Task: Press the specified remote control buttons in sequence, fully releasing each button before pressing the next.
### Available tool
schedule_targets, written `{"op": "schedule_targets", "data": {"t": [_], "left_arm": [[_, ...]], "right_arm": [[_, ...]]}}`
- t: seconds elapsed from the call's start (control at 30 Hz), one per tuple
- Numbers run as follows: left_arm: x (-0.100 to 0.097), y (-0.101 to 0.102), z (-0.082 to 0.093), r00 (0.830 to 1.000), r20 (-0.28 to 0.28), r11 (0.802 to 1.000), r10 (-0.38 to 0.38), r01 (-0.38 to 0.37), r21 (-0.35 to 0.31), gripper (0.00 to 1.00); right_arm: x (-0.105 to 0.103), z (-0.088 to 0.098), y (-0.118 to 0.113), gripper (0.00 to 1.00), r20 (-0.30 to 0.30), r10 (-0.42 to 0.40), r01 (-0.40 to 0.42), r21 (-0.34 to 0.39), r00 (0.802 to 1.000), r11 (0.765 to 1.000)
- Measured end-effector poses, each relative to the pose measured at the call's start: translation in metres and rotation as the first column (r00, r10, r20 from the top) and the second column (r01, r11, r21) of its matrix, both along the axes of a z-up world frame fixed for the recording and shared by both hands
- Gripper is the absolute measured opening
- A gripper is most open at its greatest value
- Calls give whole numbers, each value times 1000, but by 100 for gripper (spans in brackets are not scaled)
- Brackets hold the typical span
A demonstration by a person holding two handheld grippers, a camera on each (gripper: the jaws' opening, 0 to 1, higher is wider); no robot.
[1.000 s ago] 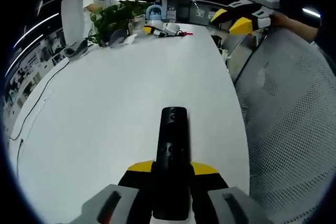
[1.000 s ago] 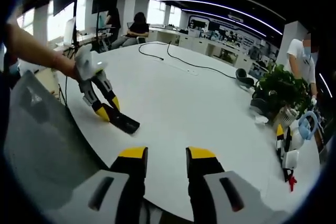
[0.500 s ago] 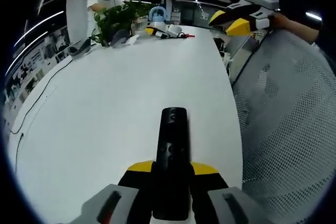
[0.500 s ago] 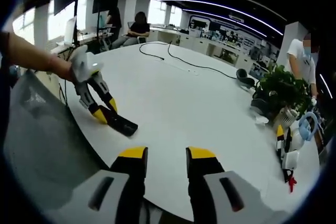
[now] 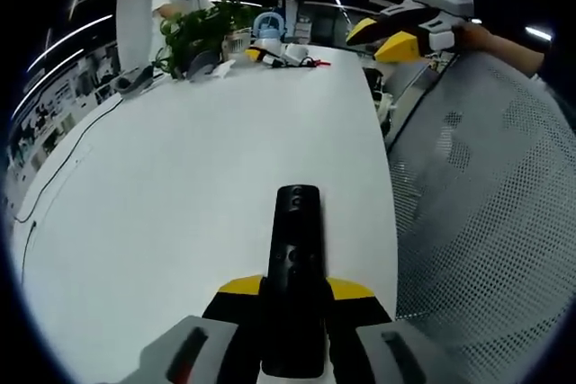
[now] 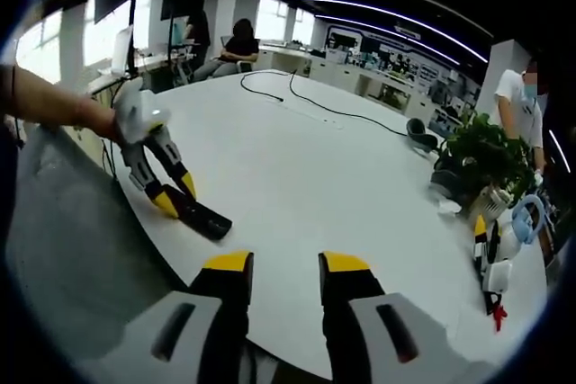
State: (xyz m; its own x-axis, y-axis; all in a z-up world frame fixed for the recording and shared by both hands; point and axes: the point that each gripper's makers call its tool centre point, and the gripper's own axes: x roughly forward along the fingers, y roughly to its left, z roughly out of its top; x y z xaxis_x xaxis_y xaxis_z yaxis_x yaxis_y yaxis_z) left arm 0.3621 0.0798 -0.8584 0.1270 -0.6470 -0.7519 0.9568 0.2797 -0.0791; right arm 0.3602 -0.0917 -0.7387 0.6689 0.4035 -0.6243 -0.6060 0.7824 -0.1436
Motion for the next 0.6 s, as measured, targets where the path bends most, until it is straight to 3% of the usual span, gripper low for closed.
{"op": "schedule_targets", "data": {"t": [0.6], "left_arm": [[-12,0,-2,991,50,990,-127,124,61,26]], "right_arm": [[-1,-5,0,29,-16,8,-9,-31,1000,999]]}}
